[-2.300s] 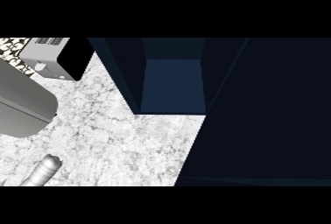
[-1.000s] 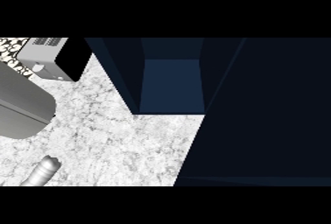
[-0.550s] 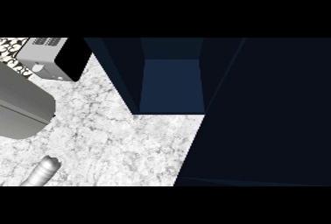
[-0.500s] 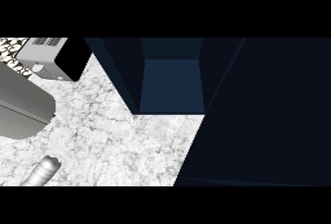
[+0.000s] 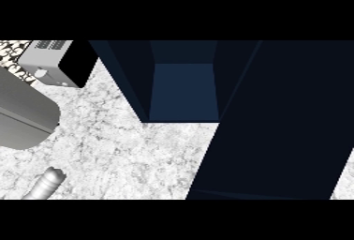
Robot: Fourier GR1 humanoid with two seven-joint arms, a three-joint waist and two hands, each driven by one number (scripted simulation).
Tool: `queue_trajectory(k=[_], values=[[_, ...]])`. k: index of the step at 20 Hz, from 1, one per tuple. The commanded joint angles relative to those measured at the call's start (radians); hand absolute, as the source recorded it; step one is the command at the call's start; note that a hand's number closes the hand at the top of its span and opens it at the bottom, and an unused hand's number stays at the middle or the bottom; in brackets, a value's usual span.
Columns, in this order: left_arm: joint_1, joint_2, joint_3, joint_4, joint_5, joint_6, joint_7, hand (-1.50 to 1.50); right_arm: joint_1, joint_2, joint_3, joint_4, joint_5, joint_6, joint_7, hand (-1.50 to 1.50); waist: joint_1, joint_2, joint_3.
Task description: Pick up the bottled water, place it into the cabinet and close the cabinet
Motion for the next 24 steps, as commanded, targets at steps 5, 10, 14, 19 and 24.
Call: queue_trajectory(k=[5,10,14,19,24], values=[[-0.078,-0.008,-0.076,-0.004,0.14,0.026,-0.141,-1.5,0.036,-0.035,0.047,-0.098,0.096,-0.023,0.01,-1.5,-0.01,-0.002,-0.005],[-0.124,-0.008,-0.071,0.024,0.142,0.025,-0.153,-1.5,0.005,-0.065,-0.018,-0.088,0.036,-0.007,0.003,-1.5,-0.012,0.0,-0.005],[-0.134,-0.008,-0.133,0.041,0.205,-0.026,-0.213,-1.5,-0.079,-0.013,0.001,-0.027,0.067,-0.045,0.041,-1.5,-0.005,0.0,-0.007],[-0.146,-0.008,-0.124,0.063,0.241,-0.043,-0.236,-1.5,-0.039,-0.068,-0.005,-0.071,0.04,-0.032,0.02,-1.5,-0.017,-0.002,-0.006],[-0.179,-0.008,-0.12,0.055,0.306,-0.07,-0.343,-1.5,-0.038,-0.082,-0.013,-0.052,0.013,-0.035,0.011,-1.5,-0.015,0.0,-0.005]])
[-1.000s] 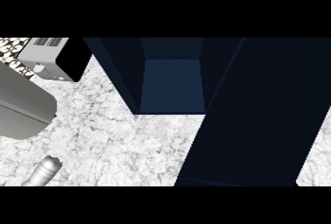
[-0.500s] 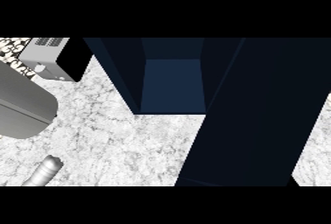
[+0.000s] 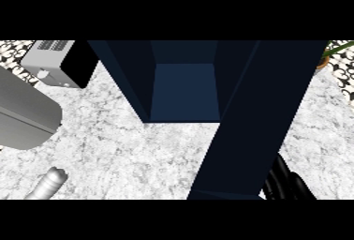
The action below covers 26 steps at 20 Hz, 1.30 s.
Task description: Pick up the bottled water, place it into the cabinet and close the cabinet
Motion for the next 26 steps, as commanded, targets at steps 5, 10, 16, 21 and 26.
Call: queue_trajectory(k=[5,10,16,21,26], values=[[-0.114,-0.034,-0.109,-0.006,0.128,-0.116,-0.078,-1.5,0.007,-0.031,-0.029,-0.091,0.021,-0.008,0.044,-1.5,-0.016,-0.001,-0.02],[-0.124,-0.035,-0.105,0.008,0.17,-0.16,-0.111,1.5,-0.005,-0.032,0.007,-0.116,0.043,-0.022,0.076,-1.5,-0.024,-0.003,-0.022],[-0.126,-0.035,-0.104,0.009,0.204,-0.227,-0.157,1.5,0.024,-0.057,-0.005,-0.099,0.036,-0.03,0.021,-1.5,-0.026,-0.002,-0.02],[-0.054,0.217,-0.39,-0.159,-0.217,-0.206,-0.119,1.5,-0.04,-0.038,0.031,0.002,-0.029,0.006,-0.013,-1.5,-0.191,-0.014,-0.001],[0.092,0.323,-0.572,-0.132,-0.488,-0.228,-0.213,1.5,-0.064,-0.043,0.055,0.015,-0.051,0.037,-0.019,-1.5,-0.334,-0.005,0.004]])
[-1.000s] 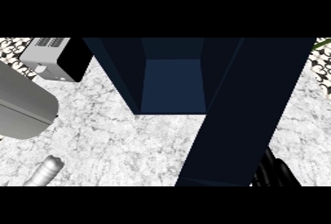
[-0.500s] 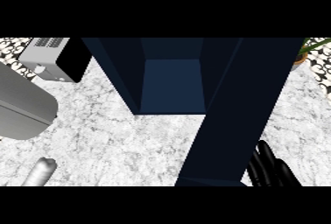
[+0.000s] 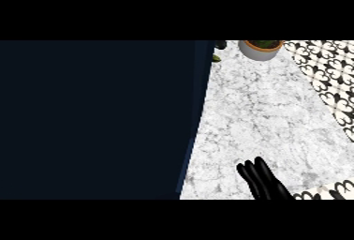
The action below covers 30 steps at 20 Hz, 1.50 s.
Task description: Pick up the bottled water, place it into the cabinet and close the cabinet
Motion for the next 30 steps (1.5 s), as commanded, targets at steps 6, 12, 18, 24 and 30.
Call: queue_trajectory(k=[6,12,18,24,30], values=[[-0.114,0.313,-0.421,-0.17,-0.502,-0.124,-0.011,1.5,-0.045,0.0,0.066,-0.008,-0.056,0.069,-0.002,-1.5,-0.171,-0.013,-0.011],[-0.287,0.475,-0.727,-0.239,-0.806,-0.236,0.095,1.5,-0.064,0.017,0.033,-0.008,-0.053,0.059,-0.003,-1.5,-0.05,0.004,-0.02],[-0.517,0.443,-0.879,-0.203,-0.924,-0.314,0.259,1.5,-0.021,0.005,-0.017,-0.054,0.032,-0.005,0.054,-1.5,0.116,0.001,-0.022],[-0.697,0.249,-0.921,-0.136,-1.031,-0.226,0.322,1.5,0.028,0.008,-0.026,-0.076,0.062,-0.047,0.054,-1.5,0.18,-0.001,-0.02],[-0.801,0.247,-0.846,-0.141,-1.071,-0.217,0.449,1.5,0.053,-0.019,-0.021,-0.149,0.081,-0.068,0.091,-1.5,0.194,-0.002,-0.02]])
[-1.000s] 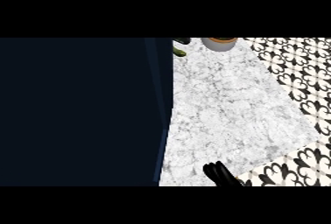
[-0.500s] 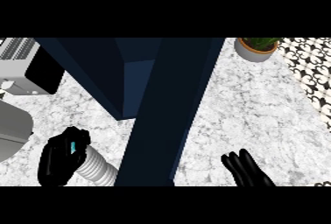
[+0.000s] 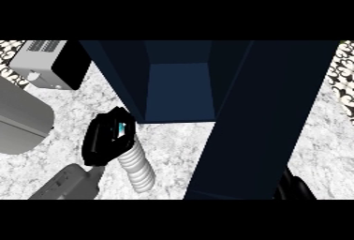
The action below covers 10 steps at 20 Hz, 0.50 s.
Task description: Pick up the bottled water, place it into the cabinet and close the cabinet
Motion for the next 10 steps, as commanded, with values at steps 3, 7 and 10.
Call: queue_trajectory(k=[3,7,10], values=[[-0.14,-0.108,0.017,0.006,-0.067,0.102,0.141,1.5,0.023,0.005,0.064,-0.038,0.133,-0.025,0.016,-1.5,0.015,-0.001,0.0],[-0.183,-0.112,0.055,0.045,-0.108,0.082,0.185,1.5,0.12,-0.09,-0.02,-0.144,0.036,0.008,-0.024,-1.5,0.012,0.0,0.001],[-0.293,-0.194,0.102,0.122,-0.13,0.118,0.215,1.5,0.04,-0.016,0.054,-0.066,0.107,-0.026,0.004,-1.5,0.012,0.001,0.0]])
